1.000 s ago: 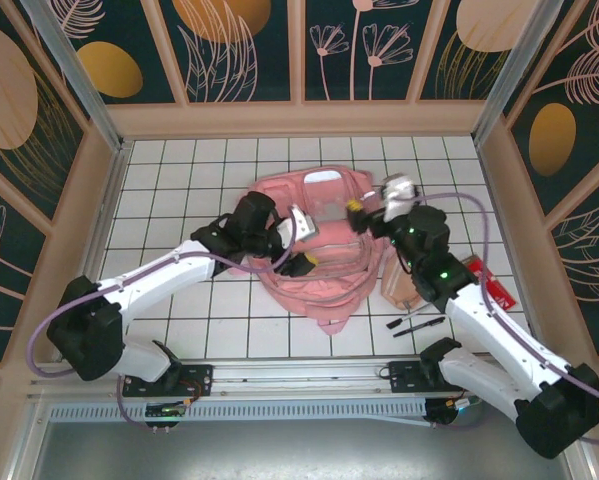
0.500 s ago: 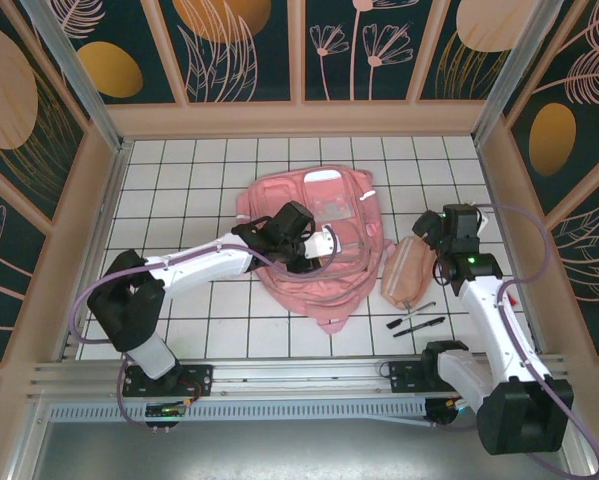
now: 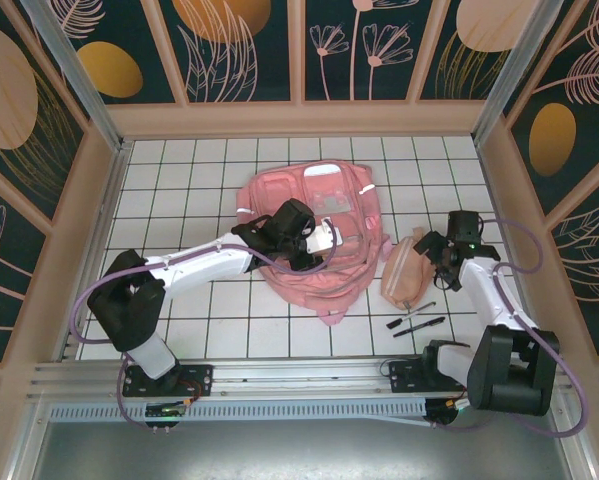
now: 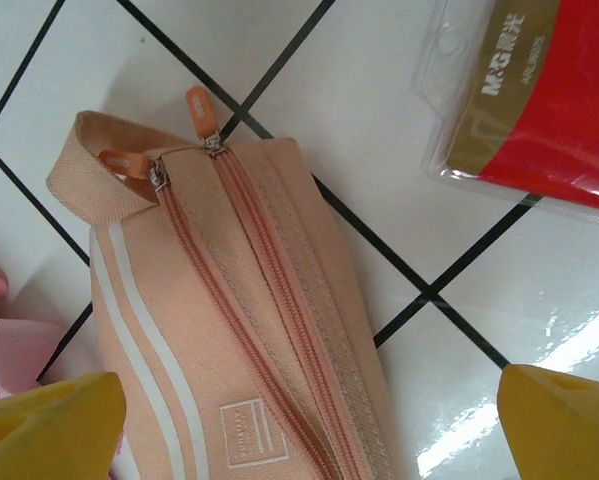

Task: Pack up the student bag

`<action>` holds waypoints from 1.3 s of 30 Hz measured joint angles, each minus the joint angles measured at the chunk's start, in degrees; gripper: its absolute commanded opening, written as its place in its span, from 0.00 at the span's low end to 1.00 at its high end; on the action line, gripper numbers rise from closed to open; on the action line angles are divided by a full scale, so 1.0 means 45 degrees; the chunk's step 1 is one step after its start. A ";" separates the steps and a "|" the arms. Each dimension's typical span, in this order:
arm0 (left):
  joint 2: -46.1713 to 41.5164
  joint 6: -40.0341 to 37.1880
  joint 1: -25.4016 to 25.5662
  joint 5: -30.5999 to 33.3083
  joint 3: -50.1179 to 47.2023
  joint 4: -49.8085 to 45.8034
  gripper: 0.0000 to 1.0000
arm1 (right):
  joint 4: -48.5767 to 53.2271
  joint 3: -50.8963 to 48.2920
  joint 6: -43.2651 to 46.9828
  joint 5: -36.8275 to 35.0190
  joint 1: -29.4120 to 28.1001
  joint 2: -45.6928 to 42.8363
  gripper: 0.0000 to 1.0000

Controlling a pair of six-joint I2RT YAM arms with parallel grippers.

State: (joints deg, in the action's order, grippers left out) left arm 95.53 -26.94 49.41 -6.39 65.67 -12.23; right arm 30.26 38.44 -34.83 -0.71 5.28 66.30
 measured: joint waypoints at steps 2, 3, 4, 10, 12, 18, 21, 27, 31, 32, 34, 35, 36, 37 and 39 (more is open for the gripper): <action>0.0000 -0.0010 0.0000 -0.0219 -0.0073 0.0005 0.68 | -0.0092 -0.0117 0.0068 0.0107 0.0000 0.0058 0.95; 0.0000 -0.0024 0.0000 -0.0306 -0.0131 0.0005 0.69 | -0.0097 -0.0228 0.0097 0.0151 0.0000 0.0058 0.95; 0.0000 -0.0044 0.0000 -0.0384 -0.0194 0.0005 0.69 | -0.0107 -0.0330 0.0102 0.0175 0.0000 0.0058 0.95; 0.0369 0.0024 0.0000 0.0622 -0.0340 0.0398 0.39 | -0.0296 -0.0821 0.0301 0.0811 0.0000 0.0486 0.89; 0.0699 0.0160 0.0005 0.1171 -0.0330 0.0690 0.20 | -0.0495 -0.0855 0.0330 0.1103 0.0000 0.0831 0.85; 0.1073 0.0505 0.0039 0.2385 -0.0092 0.0976 0.00 | -0.0957 -0.0889 0.0661 0.1637 0.0000 0.1341 0.67; 0.1073 0.0826 -0.0005 0.2676 0.0219 0.0952 0.00 | -0.1161 -0.0913 0.0899 0.1928 0.0000 0.1501 0.50; 0.0782 0.2098 -0.0355 0.2769 0.1336 0.0423 0.00 | -0.1763 -0.0996 0.1214 0.2977 0.0000 0.1923 0.03; -0.0083 0.2817 -0.0937 0.2467 0.1341 0.0427 0.00 | -0.2108 -0.0996 0.1389 0.3580 -0.0005 0.2152 0.00; -0.0335 0.2987 -0.1127 0.2356 0.1341 0.0427 0.00 | -0.2127 -0.0991 0.1409 0.3740 -0.0005 0.2161 0.00; -0.0665 0.3317 -0.1404 0.2147 0.1341 0.0413 0.00 | -0.2118 -0.0986 0.1423 0.3963 -0.0034 0.2152 0.00; -0.0801 0.3512 -0.1554 0.2001 0.1350 0.0374 0.00 | -0.2103 -0.0967 0.1413 0.4095 -0.0068 0.2113 0.00; -0.0874 0.3687 -0.1661 0.1865 0.1370 0.0335 0.00 | -0.2055 -0.0933 0.1384 0.4201 -0.0117 0.2006 0.00; -0.0937 0.3871 -0.1753 0.1763 0.1384 0.0306 0.00 | -0.1894 -0.0845 0.1360 0.4289 -0.0194 0.1797 0.00; -0.0991 0.4182 -0.1846 0.1651 0.1457 0.0194 0.00 | -0.1345 -0.0481 0.1302 0.4337 -0.0369 0.1243 0.00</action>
State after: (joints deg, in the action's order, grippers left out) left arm 91.07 -8.12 41.10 1.04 72.23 -11.35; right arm 24.21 36.27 -28.97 18.81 3.62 71.90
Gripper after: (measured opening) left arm 0.049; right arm 0.052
